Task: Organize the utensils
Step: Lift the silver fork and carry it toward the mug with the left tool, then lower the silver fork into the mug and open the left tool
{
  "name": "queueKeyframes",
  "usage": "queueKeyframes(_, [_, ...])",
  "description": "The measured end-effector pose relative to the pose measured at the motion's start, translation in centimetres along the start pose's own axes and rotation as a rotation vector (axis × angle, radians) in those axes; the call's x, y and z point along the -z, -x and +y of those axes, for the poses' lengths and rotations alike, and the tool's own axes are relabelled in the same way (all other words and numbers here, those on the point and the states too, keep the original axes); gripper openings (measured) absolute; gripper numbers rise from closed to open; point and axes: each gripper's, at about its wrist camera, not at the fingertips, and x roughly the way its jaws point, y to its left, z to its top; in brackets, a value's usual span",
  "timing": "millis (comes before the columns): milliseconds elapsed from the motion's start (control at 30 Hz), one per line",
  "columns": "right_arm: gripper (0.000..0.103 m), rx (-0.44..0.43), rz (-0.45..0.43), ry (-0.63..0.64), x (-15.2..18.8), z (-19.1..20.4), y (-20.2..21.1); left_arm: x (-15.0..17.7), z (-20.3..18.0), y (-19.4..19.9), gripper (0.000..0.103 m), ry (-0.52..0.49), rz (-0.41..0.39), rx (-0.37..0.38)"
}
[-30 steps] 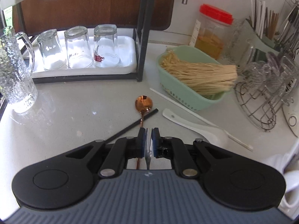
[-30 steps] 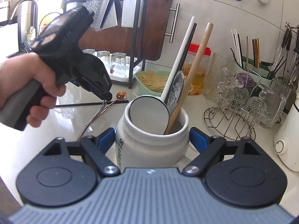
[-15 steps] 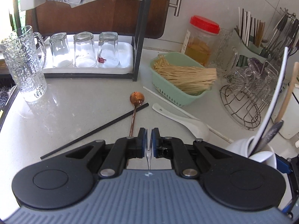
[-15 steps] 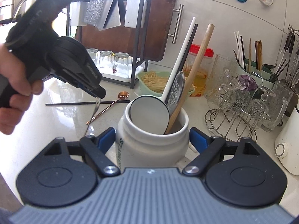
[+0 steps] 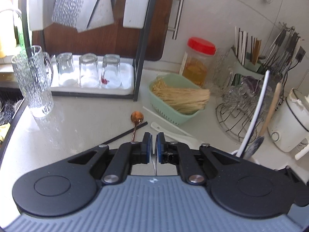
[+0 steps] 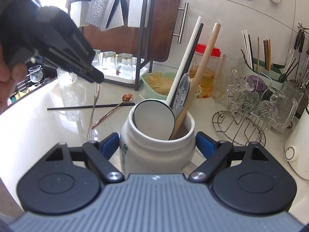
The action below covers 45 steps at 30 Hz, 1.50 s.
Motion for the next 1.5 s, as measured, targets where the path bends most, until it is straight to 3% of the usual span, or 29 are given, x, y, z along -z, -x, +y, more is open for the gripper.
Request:
queueKeyframes(433, [0.088, 0.002, -0.006, -0.003, 0.1, 0.0, 0.1, -3.7, -2.4, 5.0, 0.009, -0.023, -0.126, 0.088])
queueKeyframes(767, [0.088, 0.002, -0.007, -0.007, 0.1, 0.0, 0.1, -5.7, -5.3, 7.7, 0.009, -0.066, -0.183, 0.198])
queueKeyframes(1167, [0.088, -0.001, -0.012, -0.013, 0.1, -0.1, 0.2, -4.3, -9.1, 7.3, 0.009, -0.153, -0.171, 0.274])
queueKeyframes(1500, [0.088, -0.005, -0.019, -0.016, 0.3, -0.2, 0.2, -1.2, -10.4, 5.1, 0.009, -0.211, -0.074, 0.289])
